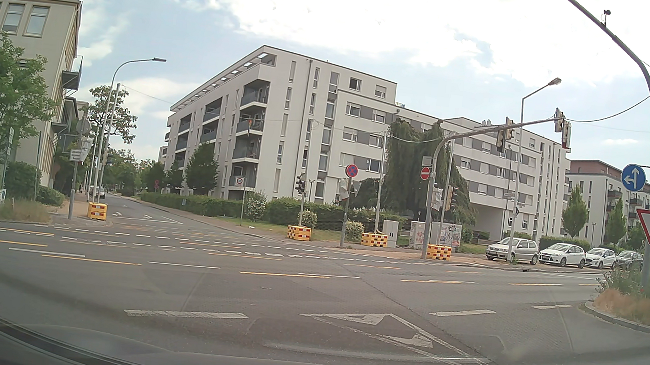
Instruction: Follow the waypoints while adhering to traffic rules and regulations
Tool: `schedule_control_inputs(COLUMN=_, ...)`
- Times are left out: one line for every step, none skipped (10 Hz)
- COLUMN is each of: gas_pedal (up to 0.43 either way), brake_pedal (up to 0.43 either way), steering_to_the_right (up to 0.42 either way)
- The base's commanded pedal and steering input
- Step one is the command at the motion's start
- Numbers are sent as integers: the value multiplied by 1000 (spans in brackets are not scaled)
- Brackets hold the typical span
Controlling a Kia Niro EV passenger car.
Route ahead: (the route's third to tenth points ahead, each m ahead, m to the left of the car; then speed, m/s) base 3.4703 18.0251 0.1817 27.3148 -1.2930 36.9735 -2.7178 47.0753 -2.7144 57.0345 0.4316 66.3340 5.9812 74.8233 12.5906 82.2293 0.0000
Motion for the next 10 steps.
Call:
schedule_control_inputs(gas_pedal=0, brake_pedal=335, steering_to_the_right=-887)
schedule_control_inputs(gas_pedal=0, brake_pedal=335, steering_to_the_right=-887)
schedule_control_inputs(gas_pedal=0, brake_pedal=335, steering_to_the_right=-887)
schedule_control_inputs(gas_pedal=0, brake_pedal=335, steering_to_the_right=-887)
schedule_control_inputs(gas_pedal=0, brake_pedal=335, steering_to_the_right=-887)
schedule_control_inputs(gas_pedal=0, brake_pedal=335, steering_to_the_right=-887)
schedule_control_inputs(gas_pedal=0, brake_pedal=335, steering_to_the_right=-887)
schedule_control_inputs(gas_pedal=0, brake_pedal=335, steering_to_the_right=-887)
schedule_control_inputs(gas_pedal=0, brake_pedal=335, steering_to_the_right=-887)
schedule_control_inputs(gas_pedal=0, brake_pedal=335, steering_to_the_right=-887)
